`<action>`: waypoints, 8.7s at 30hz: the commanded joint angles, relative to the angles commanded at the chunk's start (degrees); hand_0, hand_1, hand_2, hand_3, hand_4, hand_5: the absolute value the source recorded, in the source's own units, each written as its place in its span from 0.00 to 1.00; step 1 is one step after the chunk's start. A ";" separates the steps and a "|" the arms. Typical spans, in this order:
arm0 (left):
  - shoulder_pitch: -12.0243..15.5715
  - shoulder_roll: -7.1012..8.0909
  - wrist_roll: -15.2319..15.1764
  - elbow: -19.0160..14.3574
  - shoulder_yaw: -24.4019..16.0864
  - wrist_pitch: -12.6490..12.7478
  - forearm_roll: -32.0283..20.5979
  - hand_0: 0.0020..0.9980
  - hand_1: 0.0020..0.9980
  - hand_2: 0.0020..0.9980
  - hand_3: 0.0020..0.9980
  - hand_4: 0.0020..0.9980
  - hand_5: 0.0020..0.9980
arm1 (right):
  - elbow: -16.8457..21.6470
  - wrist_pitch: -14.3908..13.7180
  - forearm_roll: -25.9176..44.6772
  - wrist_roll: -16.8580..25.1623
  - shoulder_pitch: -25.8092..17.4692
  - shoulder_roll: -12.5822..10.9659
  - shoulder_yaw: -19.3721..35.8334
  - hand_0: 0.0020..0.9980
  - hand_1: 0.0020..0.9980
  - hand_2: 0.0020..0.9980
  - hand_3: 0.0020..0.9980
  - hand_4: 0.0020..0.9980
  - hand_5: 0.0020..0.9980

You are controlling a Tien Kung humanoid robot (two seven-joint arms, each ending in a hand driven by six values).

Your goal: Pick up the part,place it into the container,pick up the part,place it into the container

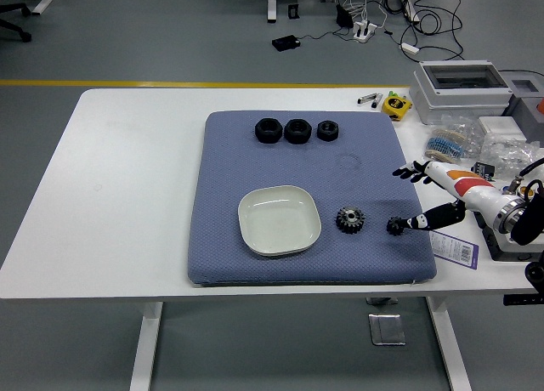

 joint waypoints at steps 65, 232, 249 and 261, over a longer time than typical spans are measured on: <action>-0.27 0.11 0.98 -0.32 -1.29 0.33 1.97 0.71 0.61 0.67 0.57 0.57 0.60 | -14.26 1.74 -1.78 -0.02 8.51 4.01 -11.11 0.54 0.48 0.49 0.47 0.73 0.00; -0.69 0.94 2.16 -0.68 -2.00 0.54 3.73 0.70 0.58 0.66 0.57 0.57 0.59 | -13.46 4.86 -6.80 -4.17 16.29 15.07 -12.08 0.27 0.24 0.30 0.34 0.59 0.00; -1.09 1.25 2.11 -0.68 -1.92 0.70 3.66 0.70 0.58 0.66 0.57 0.57 0.59 | -13.81 3.31 -5.84 -5.46 26.52 20.91 -24.13 0.25 0.23 0.30 0.34 0.54 0.00; -1.41 1.52 1.97 -0.65 -1.85 0.96 3.52 0.70 0.57 0.66 0.57 0.57 0.59 | -20.01 3.35 -3.80 -7.14 29.98 24.42 -31.17 0.27 0.29 0.39 0.50 0.35 0.00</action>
